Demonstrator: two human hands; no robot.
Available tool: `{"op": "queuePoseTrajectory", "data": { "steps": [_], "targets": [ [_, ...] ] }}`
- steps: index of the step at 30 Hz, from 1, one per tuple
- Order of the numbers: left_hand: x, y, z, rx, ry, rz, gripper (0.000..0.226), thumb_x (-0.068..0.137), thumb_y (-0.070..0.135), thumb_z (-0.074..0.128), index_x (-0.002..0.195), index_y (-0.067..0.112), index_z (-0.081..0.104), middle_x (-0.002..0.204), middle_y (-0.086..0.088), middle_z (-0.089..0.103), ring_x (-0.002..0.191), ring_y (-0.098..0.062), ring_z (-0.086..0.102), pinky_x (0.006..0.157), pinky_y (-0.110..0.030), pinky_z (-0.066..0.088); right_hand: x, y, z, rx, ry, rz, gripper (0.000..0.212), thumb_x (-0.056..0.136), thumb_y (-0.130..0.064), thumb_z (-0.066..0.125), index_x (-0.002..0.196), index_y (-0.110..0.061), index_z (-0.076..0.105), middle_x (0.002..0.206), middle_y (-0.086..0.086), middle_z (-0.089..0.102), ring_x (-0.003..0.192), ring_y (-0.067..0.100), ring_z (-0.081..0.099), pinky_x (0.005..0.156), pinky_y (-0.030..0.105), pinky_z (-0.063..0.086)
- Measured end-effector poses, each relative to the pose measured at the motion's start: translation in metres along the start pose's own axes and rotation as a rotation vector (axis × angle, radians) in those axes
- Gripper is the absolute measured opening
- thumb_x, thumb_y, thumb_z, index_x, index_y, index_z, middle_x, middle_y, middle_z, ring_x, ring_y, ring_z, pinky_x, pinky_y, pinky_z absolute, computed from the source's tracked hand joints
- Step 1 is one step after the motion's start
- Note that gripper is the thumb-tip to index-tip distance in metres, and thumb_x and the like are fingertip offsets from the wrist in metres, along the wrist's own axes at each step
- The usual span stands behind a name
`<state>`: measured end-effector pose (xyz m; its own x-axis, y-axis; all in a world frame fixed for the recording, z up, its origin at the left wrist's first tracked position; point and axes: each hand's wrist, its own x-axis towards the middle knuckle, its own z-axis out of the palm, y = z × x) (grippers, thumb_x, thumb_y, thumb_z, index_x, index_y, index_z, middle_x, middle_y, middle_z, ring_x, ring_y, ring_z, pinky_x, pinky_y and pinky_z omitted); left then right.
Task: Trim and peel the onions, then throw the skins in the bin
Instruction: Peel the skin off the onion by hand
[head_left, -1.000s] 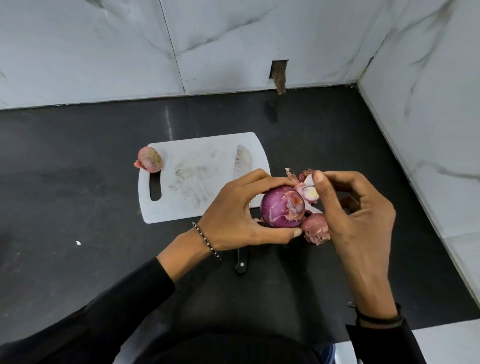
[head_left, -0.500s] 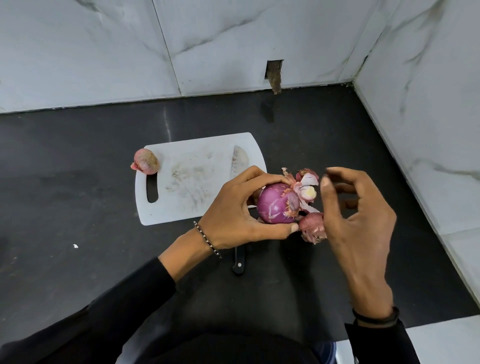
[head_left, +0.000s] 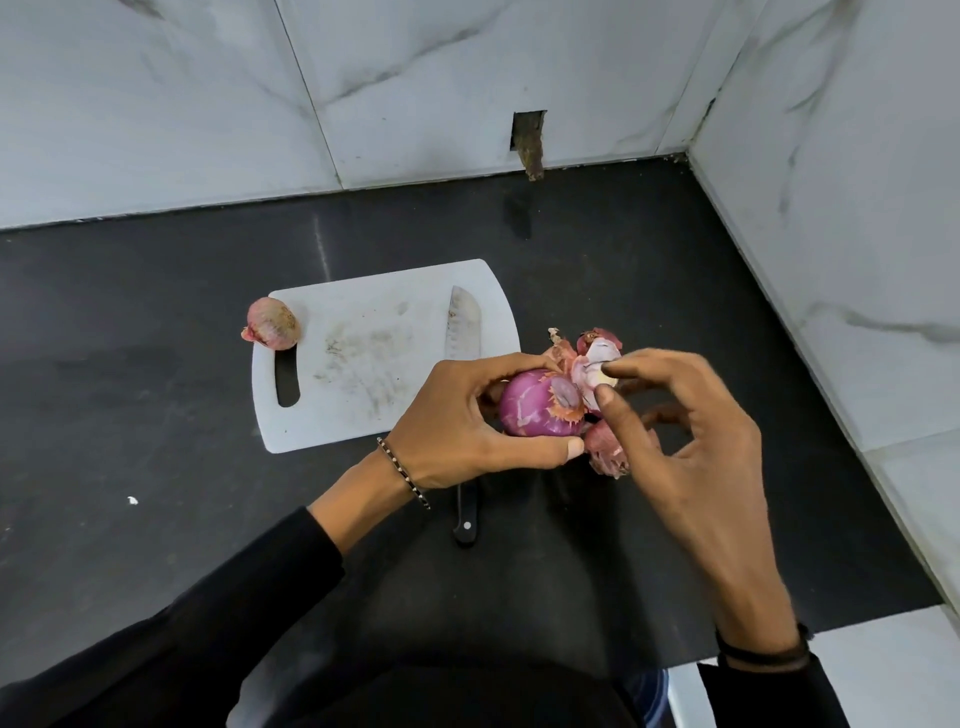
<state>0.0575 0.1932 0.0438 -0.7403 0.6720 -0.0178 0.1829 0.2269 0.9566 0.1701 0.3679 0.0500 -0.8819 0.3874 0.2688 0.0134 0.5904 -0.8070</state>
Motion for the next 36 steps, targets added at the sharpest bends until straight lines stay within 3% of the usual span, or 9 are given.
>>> {"op": "queuePoseTrajectory", "data": {
  "steps": [3, 7, 16, 21, 24, 29, 33, 36],
  "targets": [
    [-0.001, 0.005, -0.001, -0.05, -0.073, 0.007, 0.047, 0.066, 0.04, 0.085, 0.108, 0.033, 0.067, 0.099, 0.014, 0.071, 0.094, -0.008, 0.068, 0.077, -0.016, 0.053, 0.001, -0.011, -0.01, 0.14, -0.107, -0.076, 0.019, 0.096, -0.016, 0.07, 0.115, -0.016, 0.073, 0.109, -0.006, 0.071, 0.103, 0.019, 0.068, 0.08, 0.023, 0.052],
    [0.0, 0.008, 0.0, -0.137, -0.115, 0.016, 0.04, 0.068, 0.039, 0.082, 0.105, 0.028, 0.068, 0.098, 0.006, 0.071, 0.092, -0.018, 0.068, 0.079, -0.025, 0.056, 0.006, -0.015, -0.016, 0.088, -0.232, -0.22, 0.024, 0.094, -0.012, 0.073, 0.118, -0.012, 0.073, 0.111, -0.005, 0.07, 0.107, 0.015, 0.068, 0.086, 0.018, 0.049],
    [-0.001, 0.003, -0.003, -0.105, -0.095, 0.056, 0.049, 0.06, 0.05, 0.082, 0.1, 0.027, 0.069, 0.094, 0.002, 0.071, 0.091, -0.022, 0.068, 0.08, -0.035, 0.059, 0.015, -0.013, -0.023, -0.043, -0.237, -0.386, 0.024, 0.091, -0.027, 0.073, 0.112, -0.014, 0.077, 0.109, -0.004, 0.072, 0.104, 0.011, 0.069, 0.087, 0.027, 0.056],
    [0.0, 0.0, -0.004, 0.004, -0.102, 0.075, 0.054, 0.056, 0.05, 0.085, 0.101, 0.023, 0.071, 0.093, 0.004, 0.072, 0.09, -0.02, 0.069, 0.079, -0.036, 0.059, 0.023, -0.014, -0.026, 0.017, -0.393, -0.238, 0.015, 0.085, -0.024, 0.08, 0.099, -0.017, 0.079, 0.095, -0.009, 0.07, 0.089, 0.015, 0.069, 0.075, 0.023, 0.053],
    [0.002, -0.002, -0.006, 0.034, -0.108, 0.06, 0.056, 0.055, 0.059, 0.082, 0.1, 0.029, 0.07, 0.093, 0.006, 0.072, 0.09, -0.018, 0.068, 0.079, -0.038, 0.059, 0.025, -0.011, -0.017, -0.035, -0.444, -0.187, 0.017, 0.085, -0.038, 0.068, 0.092, -0.022, 0.07, 0.09, -0.014, 0.065, 0.085, 0.015, 0.065, 0.071, 0.023, 0.051],
    [0.007, -0.008, -0.005, -0.078, -0.059, 0.037, 0.065, 0.055, 0.066, 0.081, 0.103, 0.025, 0.067, 0.097, 0.003, 0.07, 0.093, -0.021, 0.067, 0.081, -0.042, 0.058, 0.02, -0.002, 0.0, -0.054, -0.32, -0.169, 0.014, 0.086, -0.04, 0.059, 0.089, -0.026, 0.058, 0.088, -0.016, 0.059, 0.081, 0.014, 0.059, 0.066, 0.028, 0.049],
    [0.011, -0.014, -0.007, -0.129, -0.006, 0.026, 0.074, 0.055, 0.069, 0.079, 0.107, 0.02, 0.06, 0.1, 0.003, 0.067, 0.094, -0.019, 0.066, 0.078, -0.039, 0.059, 0.02, -0.002, 0.0, 0.112, -0.246, -0.136, 0.009, 0.089, -0.023, 0.069, 0.093, -0.016, 0.065, 0.09, -0.006, 0.064, 0.079, 0.02, 0.063, 0.064, 0.035, 0.052],
    [0.013, -0.017, -0.007, -0.121, -0.022, 0.052, 0.072, 0.059, 0.069, 0.077, 0.106, 0.019, 0.06, 0.101, 0.002, 0.066, 0.094, -0.02, 0.065, 0.08, -0.04, 0.059, 0.024, -0.001, -0.002, 0.117, -0.255, -0.172, 0.019, 0.09, -0.022, 0.074, 0.107, -0.013, 0.071, 0.099, -0.006, 0.068, 0.086, 0.018, 0.067, 0.066, 0.027, 0.053]
  ]
}}
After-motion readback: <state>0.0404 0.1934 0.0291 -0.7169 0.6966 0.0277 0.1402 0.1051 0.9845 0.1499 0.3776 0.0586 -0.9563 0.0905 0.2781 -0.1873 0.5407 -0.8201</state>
